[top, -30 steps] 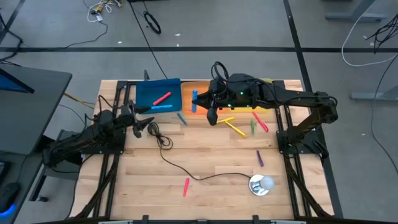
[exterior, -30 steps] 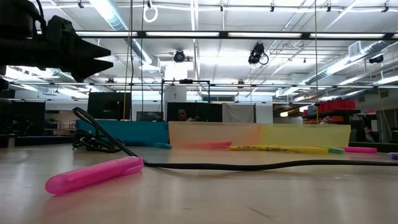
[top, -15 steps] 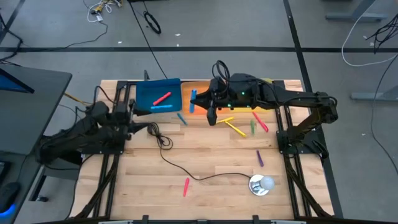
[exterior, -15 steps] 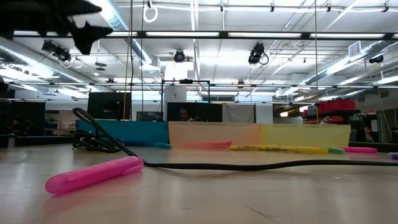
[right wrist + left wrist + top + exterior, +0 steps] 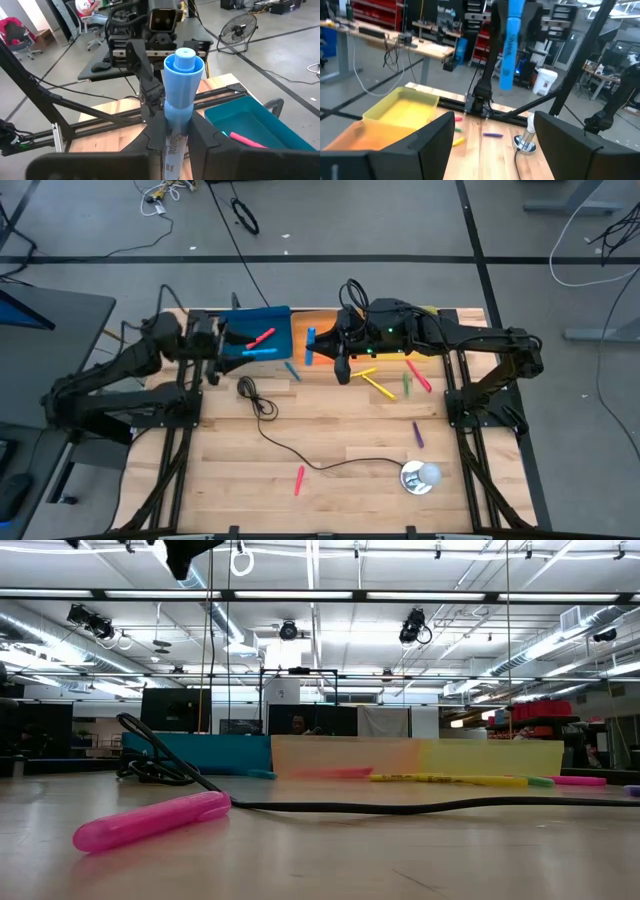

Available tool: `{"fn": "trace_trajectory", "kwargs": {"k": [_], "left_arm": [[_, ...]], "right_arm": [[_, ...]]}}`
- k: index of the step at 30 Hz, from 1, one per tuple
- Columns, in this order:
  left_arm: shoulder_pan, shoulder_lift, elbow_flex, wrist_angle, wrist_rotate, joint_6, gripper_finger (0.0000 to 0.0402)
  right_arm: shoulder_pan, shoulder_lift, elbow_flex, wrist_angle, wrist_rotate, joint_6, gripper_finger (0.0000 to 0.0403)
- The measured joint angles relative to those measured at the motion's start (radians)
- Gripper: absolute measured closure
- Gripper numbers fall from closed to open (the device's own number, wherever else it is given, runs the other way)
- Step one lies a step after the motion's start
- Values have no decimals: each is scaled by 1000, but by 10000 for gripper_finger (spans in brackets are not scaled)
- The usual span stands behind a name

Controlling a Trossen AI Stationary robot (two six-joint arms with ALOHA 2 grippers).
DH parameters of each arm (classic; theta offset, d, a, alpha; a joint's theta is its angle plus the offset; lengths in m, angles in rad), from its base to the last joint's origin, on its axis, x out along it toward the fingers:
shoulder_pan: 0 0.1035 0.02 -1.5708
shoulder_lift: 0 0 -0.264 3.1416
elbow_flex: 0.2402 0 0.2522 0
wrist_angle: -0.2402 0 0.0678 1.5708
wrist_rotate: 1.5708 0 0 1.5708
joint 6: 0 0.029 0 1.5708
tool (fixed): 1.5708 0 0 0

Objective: Pick & Place Markers
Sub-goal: Put the blue highlighter pen into the blue bin

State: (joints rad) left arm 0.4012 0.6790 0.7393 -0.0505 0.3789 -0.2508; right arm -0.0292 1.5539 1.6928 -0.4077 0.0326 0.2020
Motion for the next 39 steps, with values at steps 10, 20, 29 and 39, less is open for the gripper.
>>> {"fn": "trace_trajectory", "kwargs": {"k": [10,20,29,39], "left_arm": [[-128,274,179,1,-25,113,122],[-192,433,304,3,-106,139,122],[-248,521,312,183,-108,130,122],[-266,556,312,219,-175,89,191]], "right_arm": [[0,0,0,-20,0,-27,363],[0,0,0,-21,-26,-28,363],[0,0,0,-21,-26,-37,363],[0,0,0,-21,-51,-37,361]]}}
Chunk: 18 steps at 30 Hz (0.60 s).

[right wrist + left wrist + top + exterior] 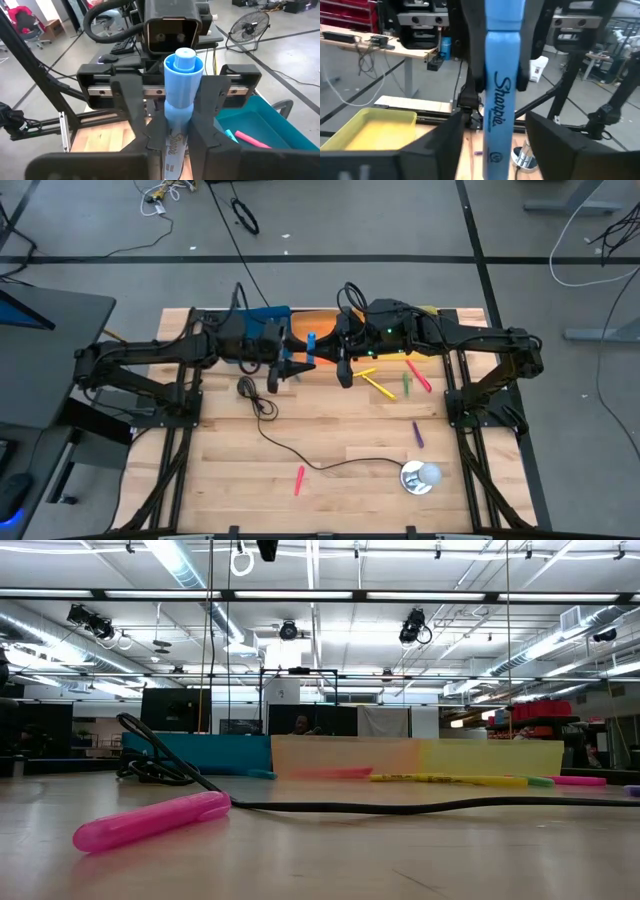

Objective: Pick & Place Markers
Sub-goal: Put the blue highlighter pen into the blue bin

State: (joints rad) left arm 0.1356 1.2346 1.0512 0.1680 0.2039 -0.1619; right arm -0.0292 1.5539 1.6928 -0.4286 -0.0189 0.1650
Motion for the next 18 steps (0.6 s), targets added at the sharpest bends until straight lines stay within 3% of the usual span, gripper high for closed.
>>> {"fn": "trace_trajectory", "kwargs": {"k": [8,13,18], "left_arm": [[0,0,0,1,-13,-11,332],[0,0,0,4,0,-9,333],[1,0,0,4,4,-10,333]], "right_arm": [[0,0,0,0,-1,-12,360],[0,0,0,1,0,-14,351],[0,0,0,1,0,-17,315]]}}
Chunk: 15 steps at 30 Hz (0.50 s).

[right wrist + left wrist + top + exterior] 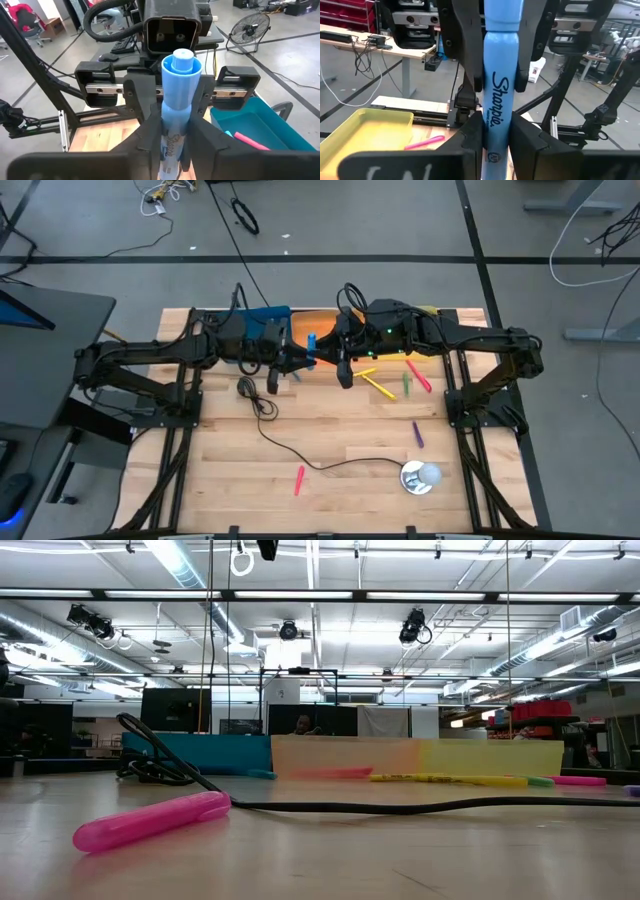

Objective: Pick & Place Markers
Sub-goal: Put the blue highlighter pen into the blue bin

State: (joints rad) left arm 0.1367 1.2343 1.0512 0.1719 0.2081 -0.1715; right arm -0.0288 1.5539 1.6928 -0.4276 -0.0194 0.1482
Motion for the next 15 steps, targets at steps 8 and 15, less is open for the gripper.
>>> {"fn": "trace_trajectory", "kwargs": {"k": [8,15], "left_arm": [[7,-5,156,-308,-5,58,333],[35,-4,332,-699,-32,134,333]], "right_arm": [[-2,-35,-1,-24,3,-23,249],[-3,-74,-1,-69,3,-33,212]]}}
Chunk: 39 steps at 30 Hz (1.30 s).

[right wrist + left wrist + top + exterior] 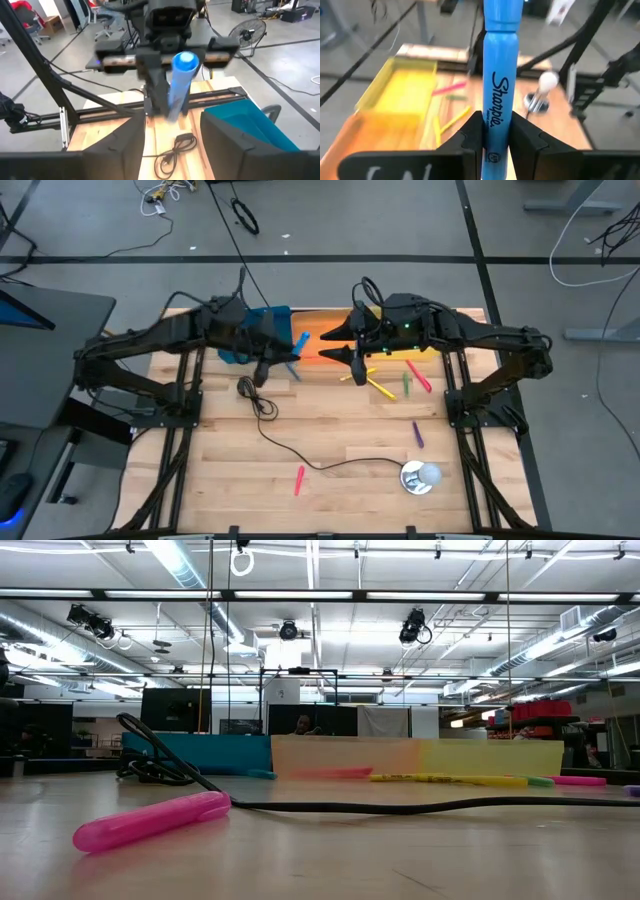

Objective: Pick & Place Markers
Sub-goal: Put the blue highlighter pen into the blue bin

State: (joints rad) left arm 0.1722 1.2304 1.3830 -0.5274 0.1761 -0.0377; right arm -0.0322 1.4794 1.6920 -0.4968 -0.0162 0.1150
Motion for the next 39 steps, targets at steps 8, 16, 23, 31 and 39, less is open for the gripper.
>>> {"fn": "trace_trajectory", "kwargs": {"k": [8,16,23,31,39], "left_arm": [[75,0,148,-396,0,58,333],[118,1,185,-759,0,105,333],[128,33,185,-972,-75,176,333],[186,125,185,-1017,-165,325,333],[368,186,184,-984,-216,520,333]], "right_arm": [[0,-10,0,-18,0,7,202],[0,-10,0,-14,0,18,202],[0,-10,0,-14,0,21,201],[0,-10,0,-6,0,29,201],[0,-10,0,-5,0,35,201]]}}
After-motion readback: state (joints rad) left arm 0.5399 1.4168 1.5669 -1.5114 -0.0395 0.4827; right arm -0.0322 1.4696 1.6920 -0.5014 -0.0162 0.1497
